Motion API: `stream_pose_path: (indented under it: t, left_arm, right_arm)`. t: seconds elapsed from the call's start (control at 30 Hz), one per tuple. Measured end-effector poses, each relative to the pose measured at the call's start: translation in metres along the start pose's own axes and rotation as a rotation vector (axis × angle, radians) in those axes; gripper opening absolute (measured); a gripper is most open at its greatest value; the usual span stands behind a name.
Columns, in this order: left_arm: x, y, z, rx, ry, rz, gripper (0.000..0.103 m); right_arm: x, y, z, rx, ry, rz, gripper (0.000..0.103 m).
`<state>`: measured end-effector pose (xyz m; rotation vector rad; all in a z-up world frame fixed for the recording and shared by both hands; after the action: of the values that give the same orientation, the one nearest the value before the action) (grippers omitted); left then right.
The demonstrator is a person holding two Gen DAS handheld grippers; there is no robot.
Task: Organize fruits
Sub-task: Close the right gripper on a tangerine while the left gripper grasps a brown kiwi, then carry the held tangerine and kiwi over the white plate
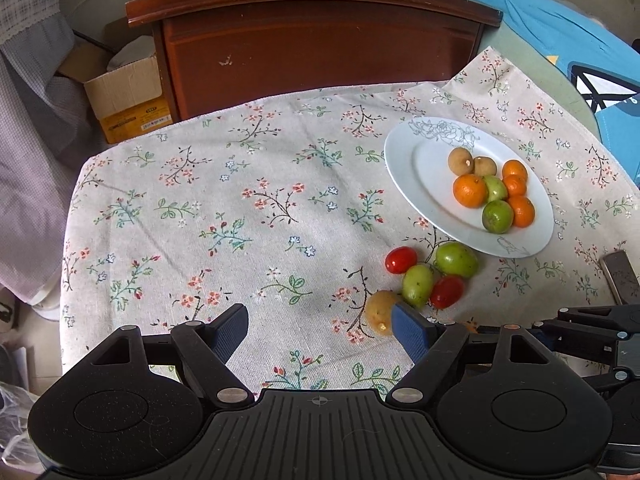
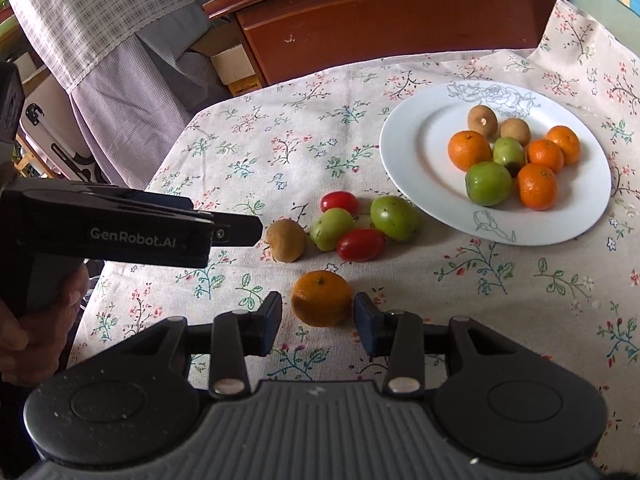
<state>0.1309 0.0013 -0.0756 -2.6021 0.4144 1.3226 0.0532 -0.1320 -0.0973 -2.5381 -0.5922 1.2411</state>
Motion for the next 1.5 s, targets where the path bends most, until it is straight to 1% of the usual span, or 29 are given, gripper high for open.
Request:
stream_pose_path:
  t: [0.1,0.2,0.33,0.37,0.43,0.47,0.57,0.63,0.77,0.87,0.93,0.97,1.27,1.4,1.5]
  left_arm:
    - [0.001,0.003,0.001,0.009,-0.007,0.012,0.08]
    - [0.003,0.006,0.002,0.011,-0.013,0.017,0.08]
    - [0.005,0.01,0.004,0.02,-0.018,0.02,0.08]
    - [0.005,0.011,0.004,0.026,-0.017,0.022,0.08]
    - [0.007,0.015,0.004,0.038,-0.018,0.026,0.079]
    - [0.007,0.016,0.005,0.044,-0.019,0.027,0.079]
    - [0.01,0.022,0.005,0.056,-0.019,0.037,0.078]
    - [0.012,0.026,0.006,0.066,-0.019,0.042,0.077]
    - [0.015,0.033,0.006,0.085,-0.01,0.044,0.076]
    - [0.017,0.035,0.006,0.085,-0.006,0.051,0.068]
    - [0.021,0.036,0.006,0.079,-0.014,0.054,0.059]
    - [0.022,0.036,0.007,0.075,-0.017,0.056,0.058]
    - [0.024,0.04,0.007,0.096,0.012,0.053,0.056]
    - [0.023,0.042,0.006,0.119,0.029,0.049,0.039]
    - [0.023,0.043,0.007,0.124,0.031,0.058,0.032]
  right_arm:
    - [0.003,0.0,0.0,-0.018,0.007,0.013,0.04]
    - [0.004,-0.001,0.0,-0.041,0.01,0.025,0.034]
    - [0.001,0.0,-0.001,-0.027,-0.006,0.015,0.034]
    - [-0.001,0.001,-0.001,-0.024,-0.007,0.022,0.034]
    - [-0.005,0.005,-0.003,-0.023,-0.012,0.071,0.034]
    - [-0.008,0.008,-0.004,-0.016,-0.008,0.089,0.034]
    - [-0.014,0.018,-0.006,0.023,0.012,0.103,0.034]
    - [-0.017,0.025,-0.008,0.047,0.02,0.133,0.034]
    - [-0.02,0.035,-0.008,0.11,0.032,0.143,0.034]
    - [-0.021,0.041,-0.008,0.147,0.032,0.159,0.034]
    - [-0.022,0.045,-0.007,0.178,0.032,0.153,0.034]
    - [-0.022,0.046,-0.006,0.19,0.033,0.148,0.034]
    - [-0.023,0.046,-0.006,0.218,0.035,0.135,0.036]
    - [-0.023,0.047,-0.005,0.223,0.034,0.133,0.036]
    - [-0.022,0.046,-0.005,0.209,0.029,0.138,0.036]
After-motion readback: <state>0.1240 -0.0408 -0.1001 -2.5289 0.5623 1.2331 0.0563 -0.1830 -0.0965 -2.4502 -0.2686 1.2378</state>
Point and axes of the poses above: each gripper's, at about its wrist camera, not at the fingertips, and x roughly the way its jaws point, y to its right, z to its underside, the point moved 6 cm from there along x, roughly the way its jaws point, and after that the axes turned 9 degrees about -z, right-handed, at the moved point
